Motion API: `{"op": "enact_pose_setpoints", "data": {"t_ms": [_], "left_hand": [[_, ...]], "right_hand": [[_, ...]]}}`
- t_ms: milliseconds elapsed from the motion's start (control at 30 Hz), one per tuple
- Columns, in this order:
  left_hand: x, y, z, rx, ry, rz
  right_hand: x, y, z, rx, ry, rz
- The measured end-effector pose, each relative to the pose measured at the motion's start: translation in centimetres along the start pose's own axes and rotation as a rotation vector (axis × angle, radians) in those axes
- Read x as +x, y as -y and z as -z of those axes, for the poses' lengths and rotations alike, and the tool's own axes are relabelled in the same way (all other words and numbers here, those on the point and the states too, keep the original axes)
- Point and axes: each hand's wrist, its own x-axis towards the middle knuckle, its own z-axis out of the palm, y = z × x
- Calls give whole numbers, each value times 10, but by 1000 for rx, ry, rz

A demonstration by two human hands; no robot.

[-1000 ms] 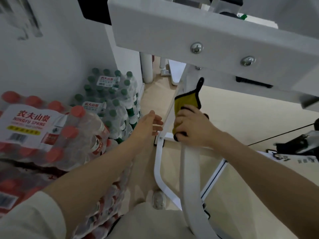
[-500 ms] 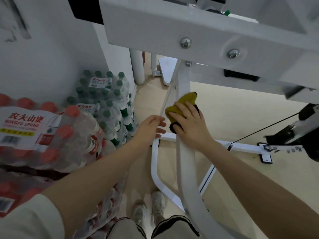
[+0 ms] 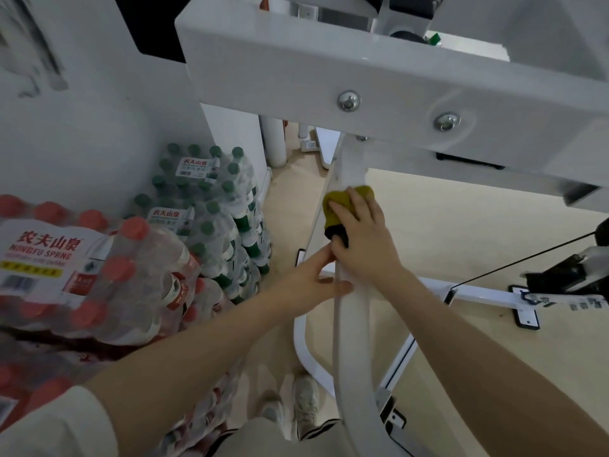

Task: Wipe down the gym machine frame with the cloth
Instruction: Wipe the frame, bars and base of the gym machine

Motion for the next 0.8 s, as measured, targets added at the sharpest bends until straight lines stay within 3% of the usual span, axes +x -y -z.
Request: {"op": "enact_pose_setpoints", "data": {"t_ms": [233,300,367,467,533,600,733,800], "left_hand": [[0,0,-1,-37,-62,47],[-1,0,-2,-17,-64,55],[-2,-1,-1,-7,-66,54],[-2,0,-2,-7,-45,15],[-2,-1,-2,-25,-53,39],[-2,-3,-1,-42,-63,60],[1,-2,1,-35,-69,80],[3,-1,2,-37,-98,92]], "right_hand": [[51,-16,11,65,86,-44],[49,-17,8,-34,85,48],[18,-16,4,-139,-29,219],[-24,-15,1,-123,-54,334],[-14,-19,7,-68,12,323],[8,-25,10,-69,-25,292],[32,-39,15,256,10,5],[30,-46,13,242,21,-30]]}}
